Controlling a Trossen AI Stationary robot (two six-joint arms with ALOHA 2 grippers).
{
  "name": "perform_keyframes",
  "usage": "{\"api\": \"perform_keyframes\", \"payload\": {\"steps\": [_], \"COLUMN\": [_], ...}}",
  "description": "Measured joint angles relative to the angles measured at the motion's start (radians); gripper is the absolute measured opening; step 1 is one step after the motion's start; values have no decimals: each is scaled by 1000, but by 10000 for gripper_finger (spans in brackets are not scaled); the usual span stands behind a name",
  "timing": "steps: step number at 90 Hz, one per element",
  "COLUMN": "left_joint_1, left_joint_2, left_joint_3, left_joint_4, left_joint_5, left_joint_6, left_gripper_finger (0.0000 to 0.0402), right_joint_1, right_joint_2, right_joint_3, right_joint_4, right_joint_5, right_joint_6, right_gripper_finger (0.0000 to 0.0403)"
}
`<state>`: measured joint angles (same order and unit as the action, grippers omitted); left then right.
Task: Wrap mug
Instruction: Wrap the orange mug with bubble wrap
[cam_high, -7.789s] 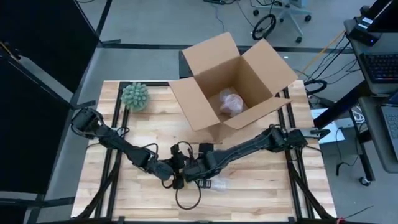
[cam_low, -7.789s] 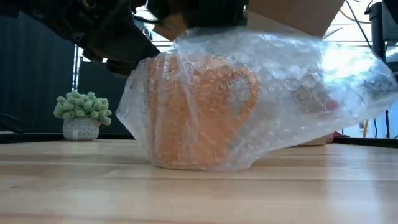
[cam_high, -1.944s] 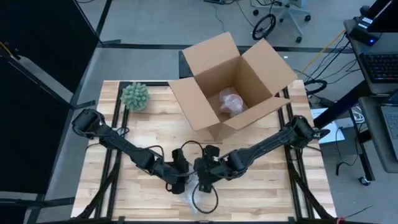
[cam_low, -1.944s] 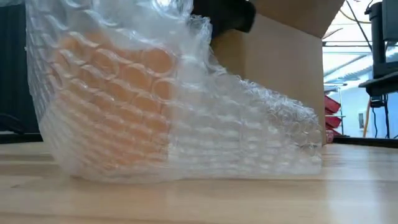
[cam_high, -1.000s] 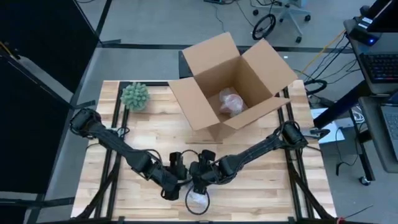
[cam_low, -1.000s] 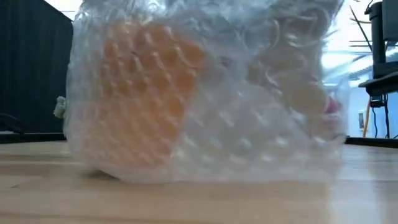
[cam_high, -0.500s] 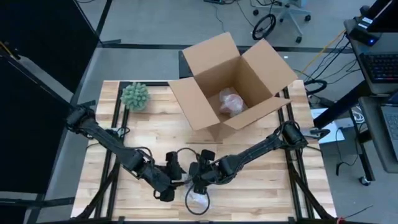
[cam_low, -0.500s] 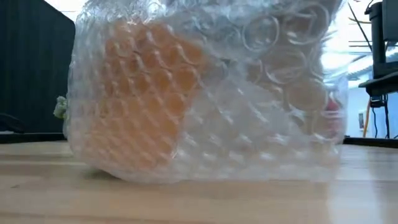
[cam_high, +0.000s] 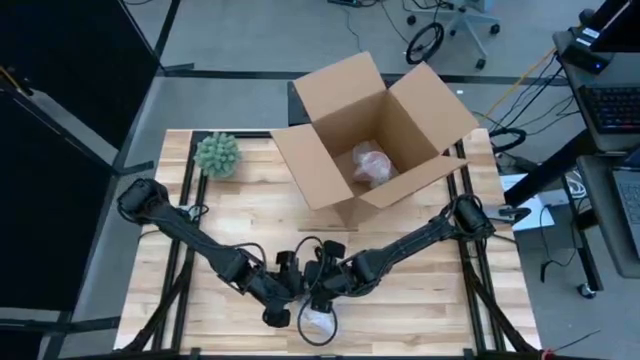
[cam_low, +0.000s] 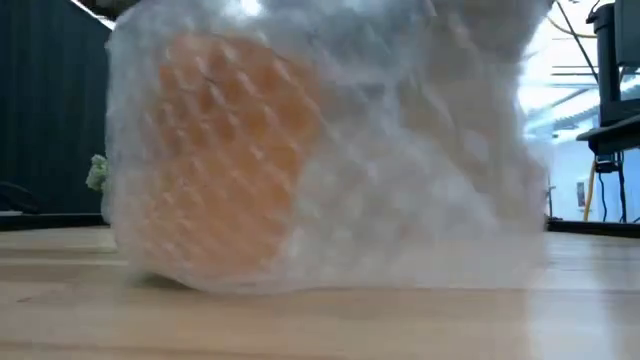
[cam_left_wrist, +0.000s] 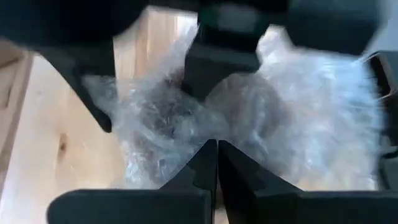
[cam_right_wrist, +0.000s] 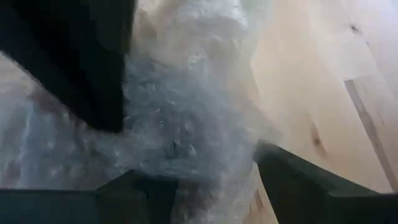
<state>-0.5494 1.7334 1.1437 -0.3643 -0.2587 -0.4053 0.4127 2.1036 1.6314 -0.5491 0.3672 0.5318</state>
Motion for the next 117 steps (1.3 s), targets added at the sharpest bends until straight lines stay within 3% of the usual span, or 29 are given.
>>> {"api": "perform_keyframes", "payload": {"steps": [23, 48, 71, 103, 117], "left_joint_1": [8, 7, 10, 11, 11], "left_joint_2": [47, 33, 34, 33, 32], "left_joint_3": [4, -6, -8, -7, -7], "left_joint_4": [13, 6, 9, 44, 38], "left_joint_5": [24, 58, 54, 44, 41], "left_joint_6": [-3, 20, 29, 45, 48], "left_gripper_finger": [0, 0, 0, 0, 0], "right_joint_1": [7, 0, -13, -21, -21], "right_joint_2": [-11, -55, -46, -36, -11], "right_joint_3": [14, 126, 172, 136, 137], "right_joint_4": [-35, -157, -189, -158, -145], "right_joint_5": [-30, -66, -106, -109, -176], "right_joint_6": [-23, -10, -15, 146, 185], "right_gripper_finger": [194, 195, 230, 253, 244]}}
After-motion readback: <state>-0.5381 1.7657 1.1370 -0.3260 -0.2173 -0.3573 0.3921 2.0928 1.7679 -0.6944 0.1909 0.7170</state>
